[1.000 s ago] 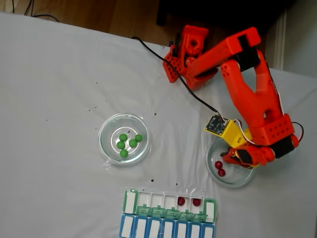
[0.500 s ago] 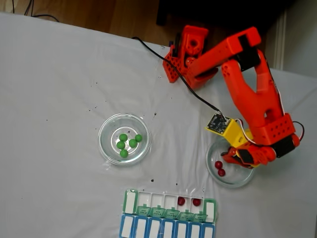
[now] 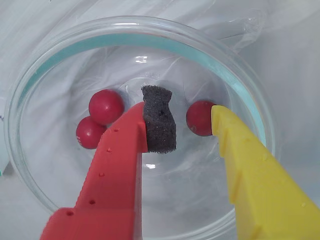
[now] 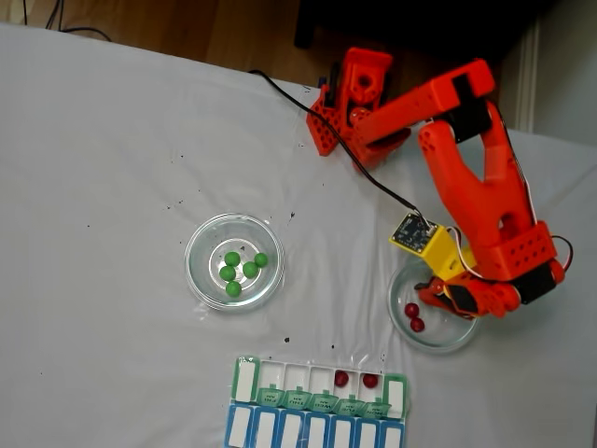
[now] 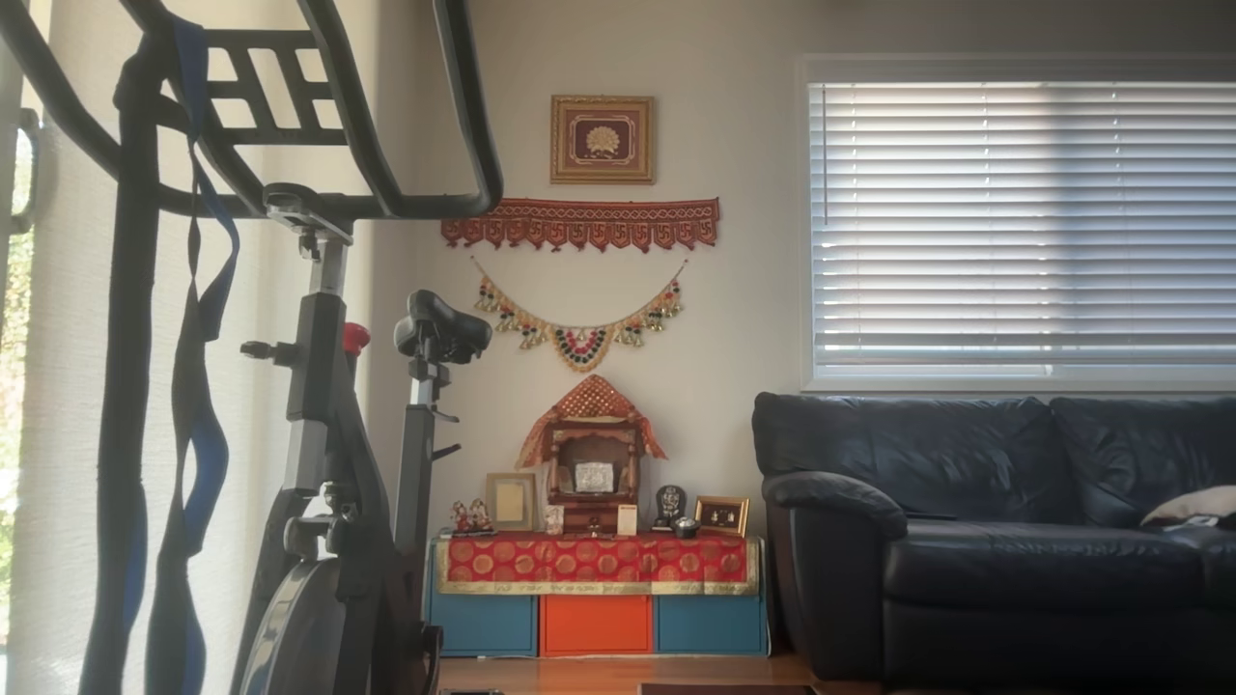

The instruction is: Sort medicines into box.

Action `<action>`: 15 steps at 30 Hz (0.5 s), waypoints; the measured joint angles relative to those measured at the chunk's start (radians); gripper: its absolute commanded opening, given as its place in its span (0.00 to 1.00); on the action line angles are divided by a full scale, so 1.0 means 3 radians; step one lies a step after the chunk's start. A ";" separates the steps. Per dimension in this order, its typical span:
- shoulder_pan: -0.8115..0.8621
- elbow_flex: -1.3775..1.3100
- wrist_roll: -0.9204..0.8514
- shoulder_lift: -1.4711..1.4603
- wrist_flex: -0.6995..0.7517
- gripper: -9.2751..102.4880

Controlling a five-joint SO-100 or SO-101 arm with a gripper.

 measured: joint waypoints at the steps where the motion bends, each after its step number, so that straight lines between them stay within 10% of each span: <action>1: 0.0000 0.0000 -0.0026 0.0000 0.0000 0.18; 15: 0.0000 0.0000 -0.0276 0.0000 -0.0031 0.14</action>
